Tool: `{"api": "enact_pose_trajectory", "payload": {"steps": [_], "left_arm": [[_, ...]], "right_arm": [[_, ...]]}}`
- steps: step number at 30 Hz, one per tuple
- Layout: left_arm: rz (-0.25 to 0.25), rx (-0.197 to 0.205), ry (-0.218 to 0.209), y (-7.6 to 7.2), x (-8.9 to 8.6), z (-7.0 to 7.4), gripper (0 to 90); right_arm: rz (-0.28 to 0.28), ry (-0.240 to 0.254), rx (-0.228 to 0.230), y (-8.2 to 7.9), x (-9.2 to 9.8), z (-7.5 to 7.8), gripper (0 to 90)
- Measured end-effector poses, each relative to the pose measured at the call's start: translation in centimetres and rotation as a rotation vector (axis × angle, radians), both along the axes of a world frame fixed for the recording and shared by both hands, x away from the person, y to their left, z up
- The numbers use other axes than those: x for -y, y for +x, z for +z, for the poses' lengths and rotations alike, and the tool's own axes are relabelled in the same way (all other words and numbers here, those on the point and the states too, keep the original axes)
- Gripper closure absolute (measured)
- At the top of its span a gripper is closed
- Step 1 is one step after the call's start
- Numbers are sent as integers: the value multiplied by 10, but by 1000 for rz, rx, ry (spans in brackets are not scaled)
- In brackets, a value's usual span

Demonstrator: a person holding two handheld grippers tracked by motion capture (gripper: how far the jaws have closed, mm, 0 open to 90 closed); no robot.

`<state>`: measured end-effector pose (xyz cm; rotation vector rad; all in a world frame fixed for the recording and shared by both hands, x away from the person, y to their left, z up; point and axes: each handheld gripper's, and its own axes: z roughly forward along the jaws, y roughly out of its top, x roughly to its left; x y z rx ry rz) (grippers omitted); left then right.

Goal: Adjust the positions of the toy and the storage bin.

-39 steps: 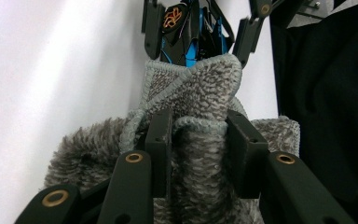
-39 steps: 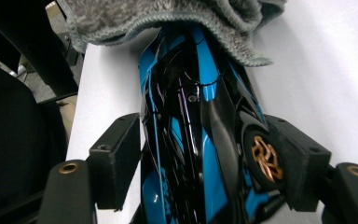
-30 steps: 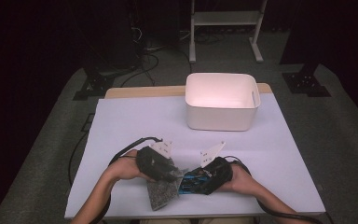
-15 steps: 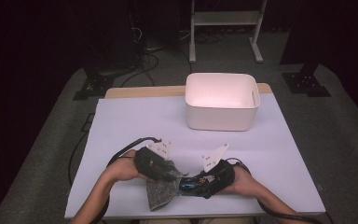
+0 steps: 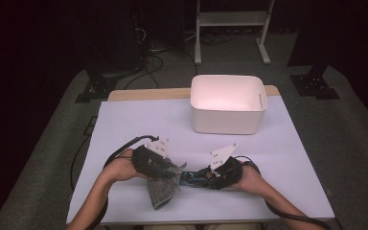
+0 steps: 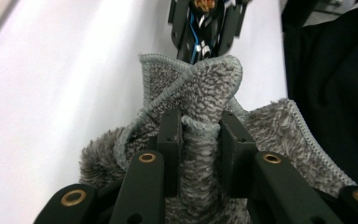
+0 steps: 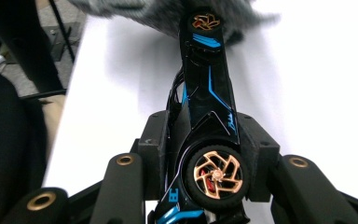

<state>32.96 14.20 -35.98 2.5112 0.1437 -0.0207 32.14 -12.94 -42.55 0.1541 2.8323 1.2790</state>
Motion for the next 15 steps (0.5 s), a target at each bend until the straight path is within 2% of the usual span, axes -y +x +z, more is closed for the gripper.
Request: {"api": "enact_pose_trajectory", "payload": {"steps": [2, 5, 8, 11, 14, 15], "left_arm": [[14, 17, 20, 1, -6, 1, 737], [31, 23, 14, 3, -11, -1, 744], [15, 28, 3, 3, -6, -3, 747], [-16, 41, 22, 2, 6, -6, 747], [-30, 36, 37, 3, 15, -10, 747], [-37, 32, 46, 3, 16, -12, 747]], "right_arm": [[-9, 1, -5, 4, 2, -1, 583], [-17, 11, -24, 6, 2, -3, 582], [-24, 20, -32, 7, 3, -4, 579], [-36, 27, -45, 8, 4, -5, 567], [-49, 7, -33, 7, 5, -6, 440], [-50, 7, -42, 6, 6, -6, 441]]}}
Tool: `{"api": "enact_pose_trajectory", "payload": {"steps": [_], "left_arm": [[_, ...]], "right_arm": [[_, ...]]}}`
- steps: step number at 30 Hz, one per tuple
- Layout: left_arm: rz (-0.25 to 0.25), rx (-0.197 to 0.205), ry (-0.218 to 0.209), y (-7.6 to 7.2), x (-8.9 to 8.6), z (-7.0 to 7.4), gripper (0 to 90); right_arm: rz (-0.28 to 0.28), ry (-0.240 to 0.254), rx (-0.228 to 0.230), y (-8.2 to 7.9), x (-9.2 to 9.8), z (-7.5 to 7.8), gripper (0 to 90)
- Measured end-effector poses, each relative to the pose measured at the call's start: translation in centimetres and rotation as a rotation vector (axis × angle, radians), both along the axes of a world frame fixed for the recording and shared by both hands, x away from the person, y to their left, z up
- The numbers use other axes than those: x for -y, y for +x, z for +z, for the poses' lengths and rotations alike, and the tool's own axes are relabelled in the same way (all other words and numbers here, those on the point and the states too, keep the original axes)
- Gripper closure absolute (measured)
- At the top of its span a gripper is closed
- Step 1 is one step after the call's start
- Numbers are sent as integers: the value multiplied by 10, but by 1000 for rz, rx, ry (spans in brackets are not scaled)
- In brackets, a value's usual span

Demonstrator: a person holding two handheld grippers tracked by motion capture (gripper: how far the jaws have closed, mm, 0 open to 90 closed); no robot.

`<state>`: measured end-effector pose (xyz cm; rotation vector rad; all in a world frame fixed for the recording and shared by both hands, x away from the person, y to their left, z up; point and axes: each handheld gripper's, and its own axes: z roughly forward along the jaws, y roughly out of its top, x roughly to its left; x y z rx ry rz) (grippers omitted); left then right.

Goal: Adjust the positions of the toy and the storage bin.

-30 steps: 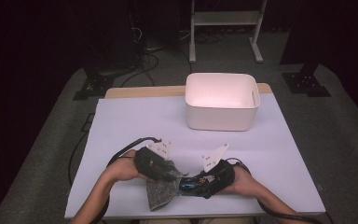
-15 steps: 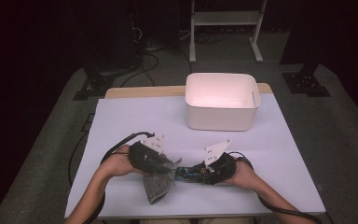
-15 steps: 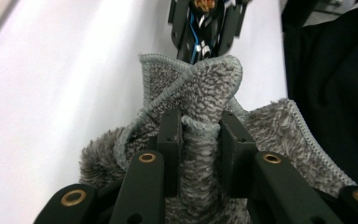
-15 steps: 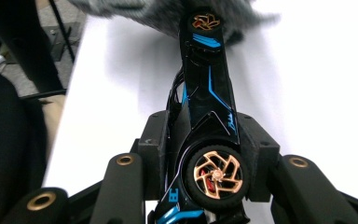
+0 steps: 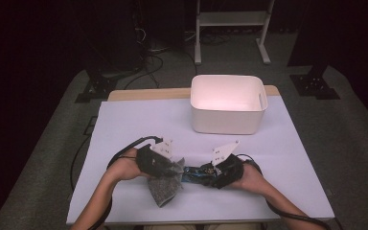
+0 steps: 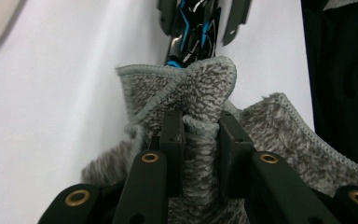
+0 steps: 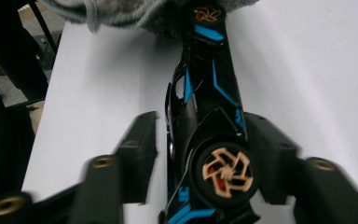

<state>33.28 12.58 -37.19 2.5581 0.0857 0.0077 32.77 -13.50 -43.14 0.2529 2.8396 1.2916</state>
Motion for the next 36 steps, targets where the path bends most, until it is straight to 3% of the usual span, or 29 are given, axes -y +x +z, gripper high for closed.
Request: {"api": "enact_pose_trajectory", "payload": {"steps": [5, 8, 13, 20, 26, 36], "left_arm": [[-4, -16, 7, -1, 1, -3, 746], [3, -6, 11, 0, 2, 0, 747], [-13, -2, 33, 1, 10, 4, 751], [-30, 14, 19, 4, 22, 10, 766], [-72, 29, 22, 6, 47, 13, 771], [-182, 32, 34, 6, 108, 8, 774]], "right_arm": [[-11, -12, 8, -4, 18, 2, 458], [-32, -1, -22, -3, 26, -2, 534], [-27, 0, 1, -4, 26, -3, 571], [-31, 7, 13, -6, 26, -4, 572], [-32, 7, 23, -8, 25, -4, 572], [-33, 15, 21, -9, 23, -4, 573]]}}
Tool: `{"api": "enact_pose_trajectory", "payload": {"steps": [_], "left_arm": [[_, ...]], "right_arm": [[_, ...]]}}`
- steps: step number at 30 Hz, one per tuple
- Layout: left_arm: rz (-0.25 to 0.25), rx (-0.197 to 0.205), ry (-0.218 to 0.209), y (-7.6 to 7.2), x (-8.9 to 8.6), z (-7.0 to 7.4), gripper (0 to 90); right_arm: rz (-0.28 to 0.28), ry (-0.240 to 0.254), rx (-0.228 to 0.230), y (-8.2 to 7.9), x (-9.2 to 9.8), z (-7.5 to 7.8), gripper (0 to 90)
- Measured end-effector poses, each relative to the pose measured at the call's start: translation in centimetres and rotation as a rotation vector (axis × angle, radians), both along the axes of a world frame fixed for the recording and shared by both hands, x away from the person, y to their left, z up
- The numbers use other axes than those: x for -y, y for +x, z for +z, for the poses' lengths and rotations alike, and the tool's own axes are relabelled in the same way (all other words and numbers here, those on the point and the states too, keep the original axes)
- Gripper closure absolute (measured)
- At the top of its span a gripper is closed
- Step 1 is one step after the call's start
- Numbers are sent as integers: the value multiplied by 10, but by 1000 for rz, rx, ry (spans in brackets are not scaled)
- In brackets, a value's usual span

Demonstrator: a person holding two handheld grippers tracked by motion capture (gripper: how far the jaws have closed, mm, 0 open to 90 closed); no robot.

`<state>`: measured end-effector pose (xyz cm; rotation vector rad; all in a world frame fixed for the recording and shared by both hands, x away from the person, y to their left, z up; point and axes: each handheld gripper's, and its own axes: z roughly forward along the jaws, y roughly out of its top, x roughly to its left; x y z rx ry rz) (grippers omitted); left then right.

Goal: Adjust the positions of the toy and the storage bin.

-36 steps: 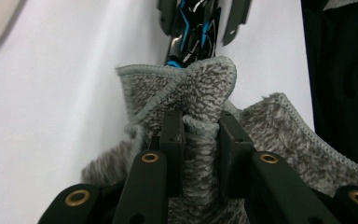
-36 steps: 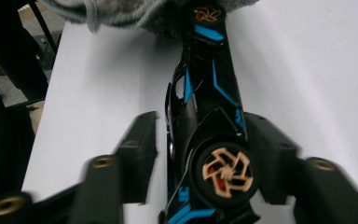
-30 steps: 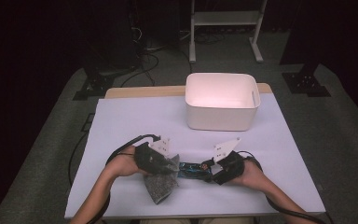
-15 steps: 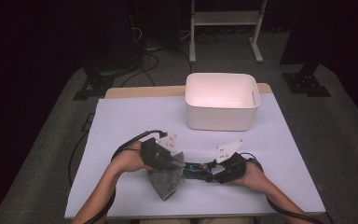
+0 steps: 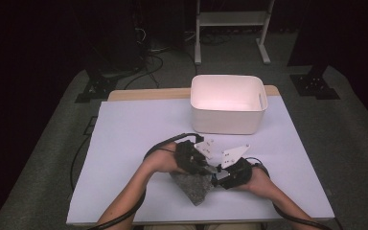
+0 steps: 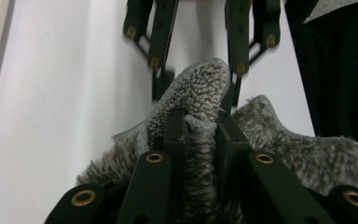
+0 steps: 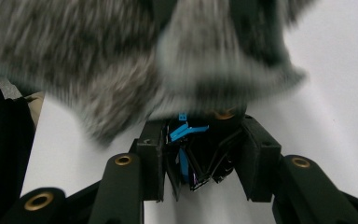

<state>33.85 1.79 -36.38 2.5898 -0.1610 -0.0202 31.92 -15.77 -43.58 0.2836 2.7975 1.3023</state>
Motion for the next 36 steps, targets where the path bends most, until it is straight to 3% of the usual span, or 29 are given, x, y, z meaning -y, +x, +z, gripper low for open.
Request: {"api": "enact_pose_trajectory", "payload": {"steps": [3, 8, 25, 30, 36], "left_arm": [[-5, 7, 4, 0, 4, -2, 774], [13, -7, -12, 0, -8, -2, 775], [177, -34, -52, 2, -98, -4, 774], [210, -22, -25, 3, -113, -4, 774], [230, -29, -41, 4, -122, 0, 775]], "right_arm": [[-4, 2, 0, 1, 1, -1, 573], [-1, 3, 3, 0, 0, -1, 573], [1, 1, 0, 1, 0, -1, 573], [2, 2, -4, 1, 0, -1, 573], [6, 4, -6, 3, 1, -1, 573]]}}
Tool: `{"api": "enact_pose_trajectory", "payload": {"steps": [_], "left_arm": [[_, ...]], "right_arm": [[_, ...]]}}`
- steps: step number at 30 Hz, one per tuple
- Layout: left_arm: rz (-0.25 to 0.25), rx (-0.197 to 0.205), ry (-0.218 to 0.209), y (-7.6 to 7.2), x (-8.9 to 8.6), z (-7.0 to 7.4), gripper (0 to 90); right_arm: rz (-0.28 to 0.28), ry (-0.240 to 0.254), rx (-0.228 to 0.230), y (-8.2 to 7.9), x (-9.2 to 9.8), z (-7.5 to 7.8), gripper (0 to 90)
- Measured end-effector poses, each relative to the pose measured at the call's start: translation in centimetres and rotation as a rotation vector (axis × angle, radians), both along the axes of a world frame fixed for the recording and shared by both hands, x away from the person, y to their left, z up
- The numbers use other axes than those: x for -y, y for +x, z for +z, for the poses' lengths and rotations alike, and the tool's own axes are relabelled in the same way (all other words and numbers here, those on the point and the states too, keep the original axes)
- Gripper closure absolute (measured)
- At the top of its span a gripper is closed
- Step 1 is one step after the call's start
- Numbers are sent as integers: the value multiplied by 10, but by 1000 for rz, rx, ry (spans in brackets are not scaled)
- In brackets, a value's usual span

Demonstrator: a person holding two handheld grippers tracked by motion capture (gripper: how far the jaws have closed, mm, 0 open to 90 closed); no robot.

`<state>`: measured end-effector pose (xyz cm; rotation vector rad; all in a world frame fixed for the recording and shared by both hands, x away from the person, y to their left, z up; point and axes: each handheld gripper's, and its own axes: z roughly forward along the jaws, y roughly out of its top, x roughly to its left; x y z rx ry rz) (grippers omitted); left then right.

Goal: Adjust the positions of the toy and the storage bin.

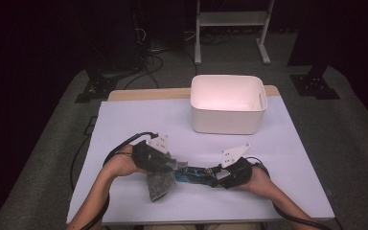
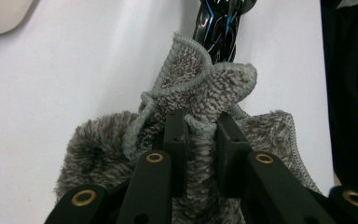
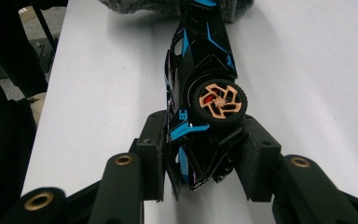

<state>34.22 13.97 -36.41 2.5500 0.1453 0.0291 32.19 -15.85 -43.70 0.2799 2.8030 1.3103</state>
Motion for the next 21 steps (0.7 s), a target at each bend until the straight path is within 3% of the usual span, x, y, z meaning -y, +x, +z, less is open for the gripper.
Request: {"api": "enact_pose_trajectory", "payload": {"steps": [6, 17, 21], "left_arm": [[-48, 9, -14, -1, 21, 8, 775], [-199, 26, 5, 0, 95, 11, 776], [-227, 16, 15, -1, 115, 8, 776]], "right_arm": [[-1, -1, 0, 0, 0, 0, 573], [0, 8, -3, 1, 0, -1, 573], [-1, 7, -1, 0, 0, -1, 573]]}}
